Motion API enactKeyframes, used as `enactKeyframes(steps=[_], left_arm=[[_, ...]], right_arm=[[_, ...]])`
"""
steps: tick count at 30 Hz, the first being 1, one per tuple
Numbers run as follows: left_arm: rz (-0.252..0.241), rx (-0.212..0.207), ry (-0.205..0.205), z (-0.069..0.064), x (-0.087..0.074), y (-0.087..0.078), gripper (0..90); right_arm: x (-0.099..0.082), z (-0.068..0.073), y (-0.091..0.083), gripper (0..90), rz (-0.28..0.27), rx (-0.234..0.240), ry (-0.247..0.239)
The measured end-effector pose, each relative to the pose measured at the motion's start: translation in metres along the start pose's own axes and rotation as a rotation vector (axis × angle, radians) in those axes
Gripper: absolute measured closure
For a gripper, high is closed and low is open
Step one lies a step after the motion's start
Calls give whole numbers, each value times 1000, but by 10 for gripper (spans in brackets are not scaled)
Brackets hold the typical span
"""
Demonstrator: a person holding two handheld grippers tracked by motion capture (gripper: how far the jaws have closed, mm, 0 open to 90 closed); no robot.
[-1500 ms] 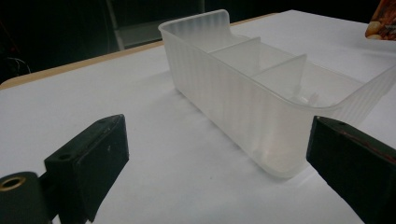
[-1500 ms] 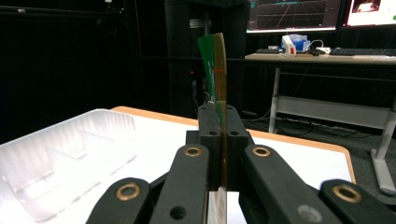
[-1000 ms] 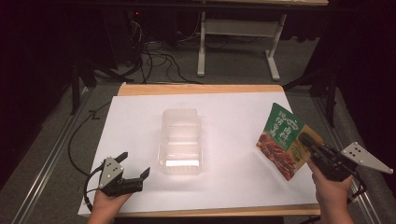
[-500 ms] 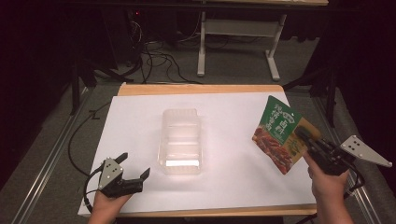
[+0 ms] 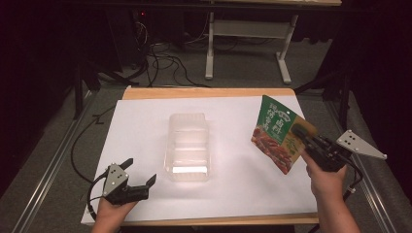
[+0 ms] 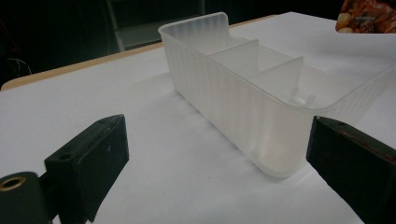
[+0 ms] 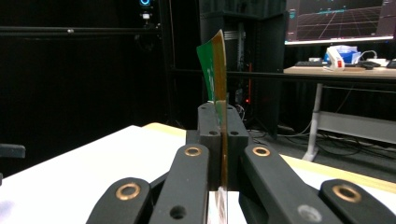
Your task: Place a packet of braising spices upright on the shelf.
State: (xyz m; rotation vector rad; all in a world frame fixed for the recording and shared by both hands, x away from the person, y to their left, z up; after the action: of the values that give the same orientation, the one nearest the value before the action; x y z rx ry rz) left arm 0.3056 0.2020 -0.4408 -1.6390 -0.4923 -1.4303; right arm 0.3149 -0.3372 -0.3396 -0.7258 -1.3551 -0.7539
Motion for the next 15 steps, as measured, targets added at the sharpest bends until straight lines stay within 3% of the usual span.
enactKeyframes(steps=[15], left_arm=[[-6,-4,-10,1,0,0,62]], right_arm=[[11,15,28,900,-8,58,8]])
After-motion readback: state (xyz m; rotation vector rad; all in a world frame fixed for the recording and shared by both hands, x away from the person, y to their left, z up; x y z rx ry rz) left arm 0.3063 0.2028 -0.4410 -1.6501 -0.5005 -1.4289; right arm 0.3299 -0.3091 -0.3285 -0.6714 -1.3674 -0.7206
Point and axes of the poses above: each handheld gripper's, and its own axes: y roughly forward along the jaws, x roughly out of its top, z roughly to its left, the point moved 1 cm from there along y, roughly forward along the jaws, and after that the axes turned 1 degree about x, right-handed, at the moved point
